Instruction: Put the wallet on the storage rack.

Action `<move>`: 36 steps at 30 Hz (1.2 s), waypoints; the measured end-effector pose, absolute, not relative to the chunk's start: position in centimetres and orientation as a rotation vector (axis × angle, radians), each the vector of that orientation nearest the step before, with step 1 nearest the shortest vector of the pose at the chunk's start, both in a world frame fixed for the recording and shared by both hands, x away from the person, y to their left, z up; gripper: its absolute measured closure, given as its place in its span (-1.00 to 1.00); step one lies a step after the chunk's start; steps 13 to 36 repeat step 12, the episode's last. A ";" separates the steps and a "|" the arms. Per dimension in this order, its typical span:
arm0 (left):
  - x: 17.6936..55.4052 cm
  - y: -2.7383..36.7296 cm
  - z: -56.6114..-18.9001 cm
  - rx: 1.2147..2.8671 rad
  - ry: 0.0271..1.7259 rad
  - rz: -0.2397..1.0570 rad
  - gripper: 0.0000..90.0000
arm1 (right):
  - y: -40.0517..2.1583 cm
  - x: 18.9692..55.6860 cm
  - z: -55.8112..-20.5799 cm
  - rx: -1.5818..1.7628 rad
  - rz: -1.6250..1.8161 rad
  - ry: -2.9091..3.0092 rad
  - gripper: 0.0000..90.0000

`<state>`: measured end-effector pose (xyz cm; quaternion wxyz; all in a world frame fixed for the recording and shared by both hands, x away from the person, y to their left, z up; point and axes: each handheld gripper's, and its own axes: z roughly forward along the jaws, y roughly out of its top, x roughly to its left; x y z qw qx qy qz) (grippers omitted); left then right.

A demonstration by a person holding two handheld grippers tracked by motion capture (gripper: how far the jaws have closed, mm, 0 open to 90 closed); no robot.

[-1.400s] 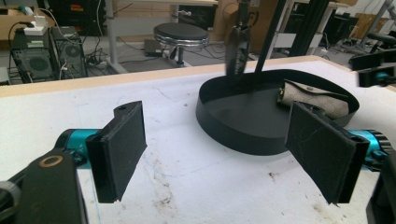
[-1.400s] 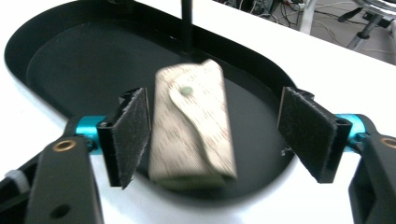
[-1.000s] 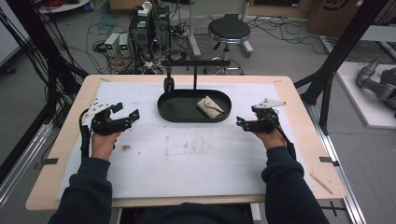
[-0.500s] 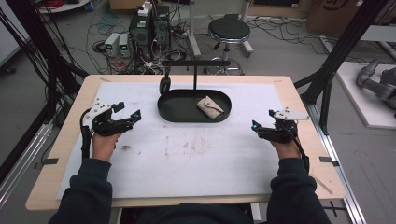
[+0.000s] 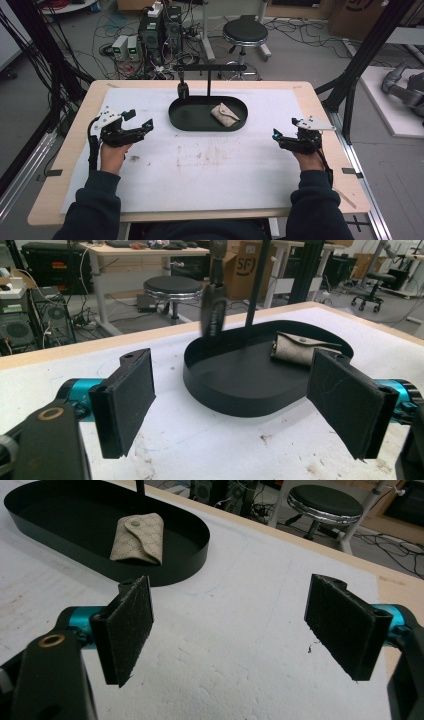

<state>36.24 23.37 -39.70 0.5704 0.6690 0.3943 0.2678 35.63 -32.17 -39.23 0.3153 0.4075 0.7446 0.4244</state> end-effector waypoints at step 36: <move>36.4 23.5 -39.9 1.562 0.942 0.622 -0.57 | -32.2 35.9 -39.3 1.078 1.112 1.968 -0.55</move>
